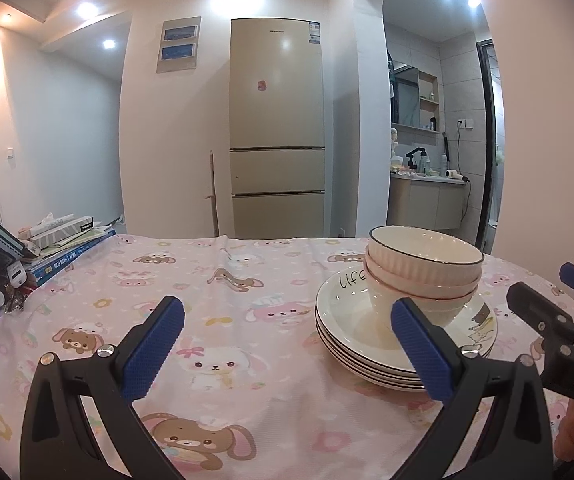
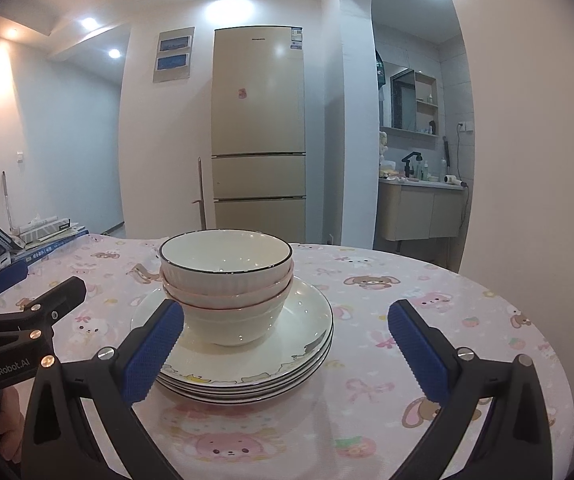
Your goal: Organize plates and bowls
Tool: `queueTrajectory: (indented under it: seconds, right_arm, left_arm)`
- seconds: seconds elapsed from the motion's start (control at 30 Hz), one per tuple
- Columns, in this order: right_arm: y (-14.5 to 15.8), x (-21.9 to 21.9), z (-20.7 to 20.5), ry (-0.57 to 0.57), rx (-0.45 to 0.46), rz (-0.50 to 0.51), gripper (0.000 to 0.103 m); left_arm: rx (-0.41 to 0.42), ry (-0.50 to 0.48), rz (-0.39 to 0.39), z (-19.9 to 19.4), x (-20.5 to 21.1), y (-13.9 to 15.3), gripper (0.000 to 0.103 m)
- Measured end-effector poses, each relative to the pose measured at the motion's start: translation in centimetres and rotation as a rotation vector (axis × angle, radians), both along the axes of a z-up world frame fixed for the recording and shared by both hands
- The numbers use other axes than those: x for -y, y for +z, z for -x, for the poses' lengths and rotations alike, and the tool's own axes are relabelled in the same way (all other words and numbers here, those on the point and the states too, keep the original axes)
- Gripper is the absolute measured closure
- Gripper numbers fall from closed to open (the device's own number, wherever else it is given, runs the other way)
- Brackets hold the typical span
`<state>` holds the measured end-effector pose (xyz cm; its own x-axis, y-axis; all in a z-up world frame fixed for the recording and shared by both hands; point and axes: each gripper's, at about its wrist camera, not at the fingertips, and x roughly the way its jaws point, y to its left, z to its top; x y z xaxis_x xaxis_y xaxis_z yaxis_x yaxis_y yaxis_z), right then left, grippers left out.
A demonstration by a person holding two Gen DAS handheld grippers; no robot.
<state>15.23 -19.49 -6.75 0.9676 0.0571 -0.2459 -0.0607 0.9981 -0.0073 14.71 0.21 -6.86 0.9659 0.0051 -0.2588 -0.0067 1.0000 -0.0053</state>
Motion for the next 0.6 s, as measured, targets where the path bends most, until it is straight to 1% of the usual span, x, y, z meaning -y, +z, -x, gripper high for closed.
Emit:
queueTrajectory:
  seconds: [0.6]
  right_arm:
    - [-0.07,-0.57,0.18,0.007,-0.003,-0.001,0.0]
  left_arm:
    - [-0.002,0.002,0.0,-0.04,-0.02,-0.01,0.0]
